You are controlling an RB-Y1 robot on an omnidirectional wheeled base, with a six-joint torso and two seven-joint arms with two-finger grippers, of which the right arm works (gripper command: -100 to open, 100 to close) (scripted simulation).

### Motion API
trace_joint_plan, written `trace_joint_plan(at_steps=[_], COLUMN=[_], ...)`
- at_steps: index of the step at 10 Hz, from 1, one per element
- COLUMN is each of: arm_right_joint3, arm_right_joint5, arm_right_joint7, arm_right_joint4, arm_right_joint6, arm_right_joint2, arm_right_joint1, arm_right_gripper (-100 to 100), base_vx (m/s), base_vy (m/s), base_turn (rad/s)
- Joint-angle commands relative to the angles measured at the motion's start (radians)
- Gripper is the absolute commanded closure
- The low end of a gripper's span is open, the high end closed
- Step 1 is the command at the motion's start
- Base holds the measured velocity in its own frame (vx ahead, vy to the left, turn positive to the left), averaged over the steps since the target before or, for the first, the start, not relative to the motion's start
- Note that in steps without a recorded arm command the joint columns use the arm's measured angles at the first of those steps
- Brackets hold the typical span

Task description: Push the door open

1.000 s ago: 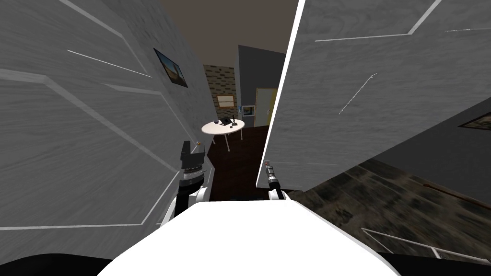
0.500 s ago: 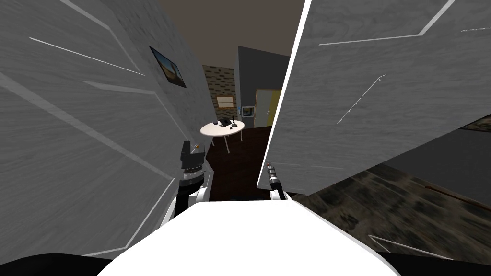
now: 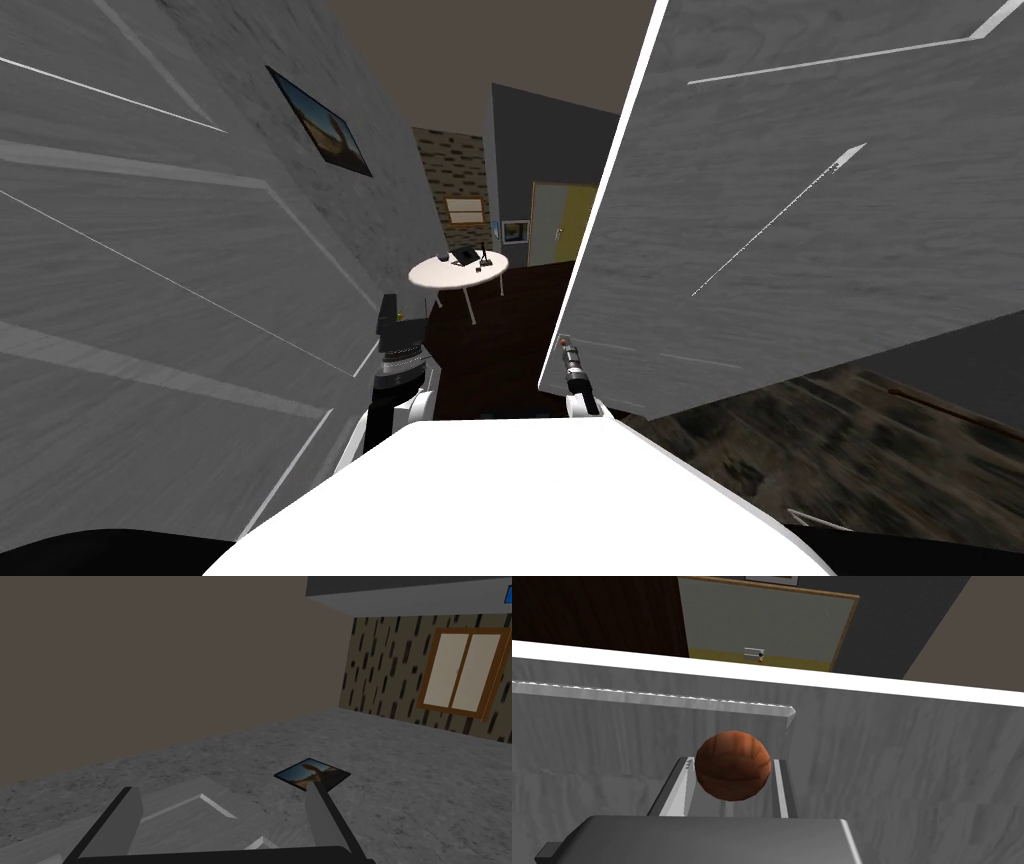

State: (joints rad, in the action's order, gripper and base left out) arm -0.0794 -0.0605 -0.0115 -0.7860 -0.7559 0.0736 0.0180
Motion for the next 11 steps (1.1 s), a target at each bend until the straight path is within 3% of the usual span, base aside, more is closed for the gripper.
trace_joint_plan(at_steps=[1,4,5,11], arm_right_joint3=[-0.03,-0.06,-0.049,-0.055], arm_right_joint5=[-0.014,-0.029,-0.026,-0.039], arm_right_joint7=[-0.005,-0.013,-0.01,-0.007], arm_right_joint4=[0.003,0.008,0.0,-0.017], arm_right_joint6=[-0.011,-0.01,-0.006,0.008], arm_right_joint2=[0.018,0.021,0.011,-0.016], arm_right_joint1=[0.001,0.005,-0.001,-0.005], arm_right_gripper=[100,100,-100,-100], base_vx=[0.199,0.148,-0.006,-0.204], base_vy=[0.032,0.025,0.063,0.122], base_turn=[-0.024,-0.08,-0.068,-0.051])
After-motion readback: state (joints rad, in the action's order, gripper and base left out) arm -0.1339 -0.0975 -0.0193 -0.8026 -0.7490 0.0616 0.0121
